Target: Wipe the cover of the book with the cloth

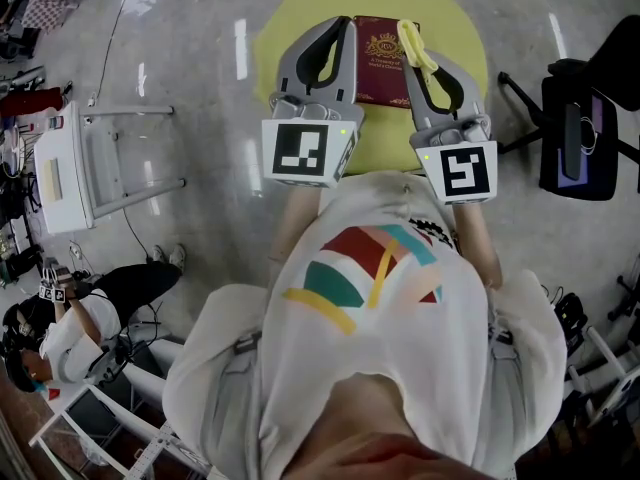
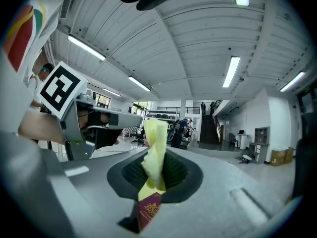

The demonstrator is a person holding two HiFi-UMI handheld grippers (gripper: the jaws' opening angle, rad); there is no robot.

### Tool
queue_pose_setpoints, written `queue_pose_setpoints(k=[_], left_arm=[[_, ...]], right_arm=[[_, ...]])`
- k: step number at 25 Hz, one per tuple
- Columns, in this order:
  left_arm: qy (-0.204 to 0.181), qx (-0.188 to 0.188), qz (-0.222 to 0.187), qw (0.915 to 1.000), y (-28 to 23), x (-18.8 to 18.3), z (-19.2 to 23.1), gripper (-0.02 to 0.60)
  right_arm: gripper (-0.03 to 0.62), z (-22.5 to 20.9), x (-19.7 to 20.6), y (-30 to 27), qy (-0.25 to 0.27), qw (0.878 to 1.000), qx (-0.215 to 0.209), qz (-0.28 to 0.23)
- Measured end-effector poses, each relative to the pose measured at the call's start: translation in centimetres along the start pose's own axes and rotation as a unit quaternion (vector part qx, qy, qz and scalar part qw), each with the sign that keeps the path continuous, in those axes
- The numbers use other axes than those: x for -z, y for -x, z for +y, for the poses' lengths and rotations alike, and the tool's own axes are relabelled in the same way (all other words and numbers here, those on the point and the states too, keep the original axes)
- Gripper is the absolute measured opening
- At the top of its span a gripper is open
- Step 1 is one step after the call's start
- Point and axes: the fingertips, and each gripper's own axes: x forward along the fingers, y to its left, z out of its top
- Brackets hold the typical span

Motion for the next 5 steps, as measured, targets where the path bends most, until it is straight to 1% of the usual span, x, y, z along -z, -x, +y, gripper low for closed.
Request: queue_pose_setpoints(k=[5], left_arm=[[-0.004,0.000,0.004,1.0000,0.06,0.37,0.26,0.015]], right_arm=[[0.029,-0.13,-0.27,-0.25,-0.001,1.000,0.002,-0.005]])
